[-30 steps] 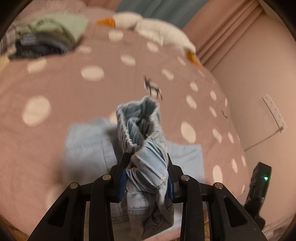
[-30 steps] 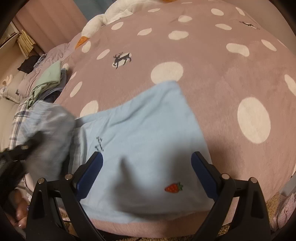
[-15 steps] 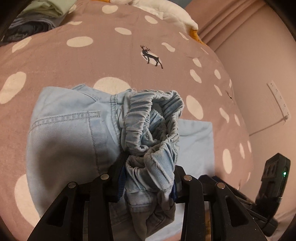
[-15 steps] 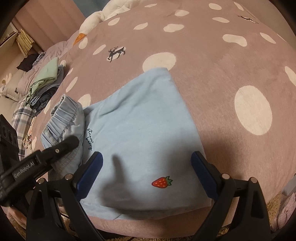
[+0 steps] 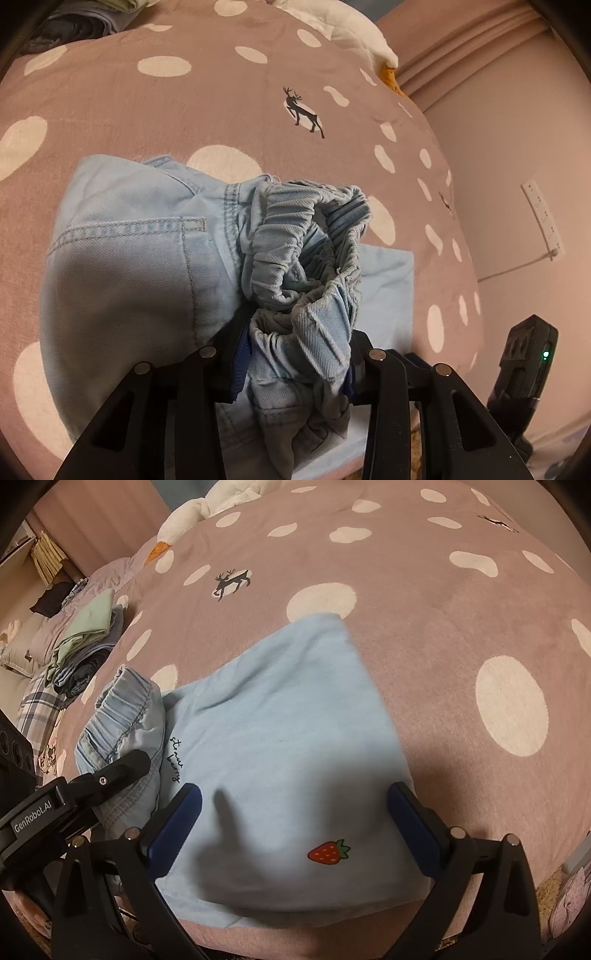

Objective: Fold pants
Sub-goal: 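Open the left gripper and release the waistband, then grasp the folded waistband end with the right gripper and lift it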

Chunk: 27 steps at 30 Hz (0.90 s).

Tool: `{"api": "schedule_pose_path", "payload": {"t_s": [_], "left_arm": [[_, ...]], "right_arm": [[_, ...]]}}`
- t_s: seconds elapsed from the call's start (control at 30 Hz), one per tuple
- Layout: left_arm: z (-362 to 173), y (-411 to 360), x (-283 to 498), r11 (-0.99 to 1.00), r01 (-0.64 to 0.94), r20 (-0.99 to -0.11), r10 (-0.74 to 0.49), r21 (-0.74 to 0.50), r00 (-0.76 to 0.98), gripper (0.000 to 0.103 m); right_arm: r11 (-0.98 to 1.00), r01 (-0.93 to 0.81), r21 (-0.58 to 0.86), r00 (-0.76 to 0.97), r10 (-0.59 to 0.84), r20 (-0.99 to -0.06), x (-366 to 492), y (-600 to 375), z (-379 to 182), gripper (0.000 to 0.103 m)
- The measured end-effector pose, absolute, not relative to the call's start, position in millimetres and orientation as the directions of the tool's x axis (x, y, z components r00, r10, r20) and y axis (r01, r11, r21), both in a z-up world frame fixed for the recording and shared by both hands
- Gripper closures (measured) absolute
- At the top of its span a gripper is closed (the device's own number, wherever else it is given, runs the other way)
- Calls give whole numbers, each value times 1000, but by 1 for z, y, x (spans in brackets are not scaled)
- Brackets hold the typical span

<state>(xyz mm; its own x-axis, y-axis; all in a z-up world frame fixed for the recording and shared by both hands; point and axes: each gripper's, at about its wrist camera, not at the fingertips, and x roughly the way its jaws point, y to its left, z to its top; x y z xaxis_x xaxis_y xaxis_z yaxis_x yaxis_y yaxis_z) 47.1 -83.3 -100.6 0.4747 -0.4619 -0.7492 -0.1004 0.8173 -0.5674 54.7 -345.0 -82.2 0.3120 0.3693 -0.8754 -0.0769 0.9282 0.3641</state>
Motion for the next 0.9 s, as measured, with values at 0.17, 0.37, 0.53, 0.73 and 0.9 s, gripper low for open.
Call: {"api": "schedule_pose_path", "payload": {"t_s": [0.17,0.37,0.53,0.73,0.9], "left_arm": [[-100,-76,45,784,-108,-722,-497,-612,481,61],[-89,-67,36,689,-85,-642,-614,-720,459,30],[-58,-58,20,713,-37,-619,-580,-700,530,29],[-40,-40,11,847,-107,-731,-377,-520,569,25],[-46,-15,2,868,-178,-768,-293,-463,569,25]], "right_arm": [[932,-78,354,313,360,-879,54,-344,-82,2],[933,-76,351,315,356,-880,53,-344,-82,3],[933,-69,352,312,355,-881,53,-344,-81,3],[938,-58,341,307,342,-888,54,-344,-79,3],[939,-51,341,311,339,-888,55,-345,-72,3]]}}
